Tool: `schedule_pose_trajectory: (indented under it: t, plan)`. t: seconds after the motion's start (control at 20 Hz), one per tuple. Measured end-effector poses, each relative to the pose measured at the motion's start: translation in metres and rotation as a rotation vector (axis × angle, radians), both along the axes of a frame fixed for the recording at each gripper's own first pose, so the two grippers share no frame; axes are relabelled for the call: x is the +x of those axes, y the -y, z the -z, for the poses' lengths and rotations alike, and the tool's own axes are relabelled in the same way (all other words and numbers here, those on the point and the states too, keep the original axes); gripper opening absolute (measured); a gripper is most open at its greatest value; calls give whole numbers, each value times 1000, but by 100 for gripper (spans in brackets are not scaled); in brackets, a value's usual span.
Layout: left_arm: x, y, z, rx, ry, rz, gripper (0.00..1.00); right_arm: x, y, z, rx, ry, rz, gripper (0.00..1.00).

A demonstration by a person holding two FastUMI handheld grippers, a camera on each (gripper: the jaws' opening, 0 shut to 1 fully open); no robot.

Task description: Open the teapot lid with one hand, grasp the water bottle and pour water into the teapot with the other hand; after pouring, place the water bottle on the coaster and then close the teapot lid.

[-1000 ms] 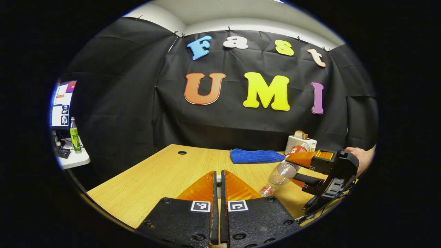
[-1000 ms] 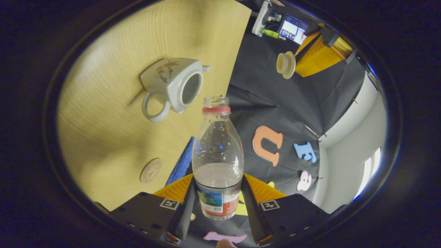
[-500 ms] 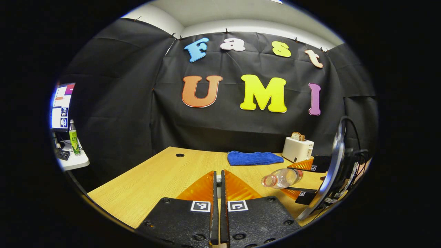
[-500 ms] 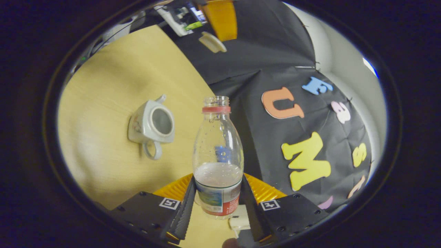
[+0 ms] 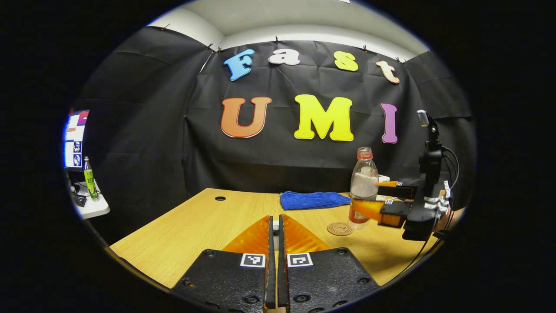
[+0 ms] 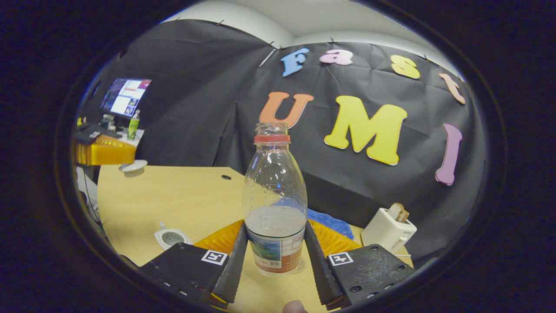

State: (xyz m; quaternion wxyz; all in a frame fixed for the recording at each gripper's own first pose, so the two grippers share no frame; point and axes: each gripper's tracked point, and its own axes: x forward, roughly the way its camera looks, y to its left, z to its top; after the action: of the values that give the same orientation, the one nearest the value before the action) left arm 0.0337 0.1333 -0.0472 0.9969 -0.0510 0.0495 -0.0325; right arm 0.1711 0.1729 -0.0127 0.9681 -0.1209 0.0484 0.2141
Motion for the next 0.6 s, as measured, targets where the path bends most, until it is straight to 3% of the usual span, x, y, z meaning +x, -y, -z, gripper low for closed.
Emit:
schedule_pose_trajectory:
  t: [0.25,0.6]
  plan:
    - [0,0,0,3,-1,0,4,25,17,4,188,-53,43,70]
    - [0,3,0,18,-5,1,4,73,32,43,262,-117,121,70]
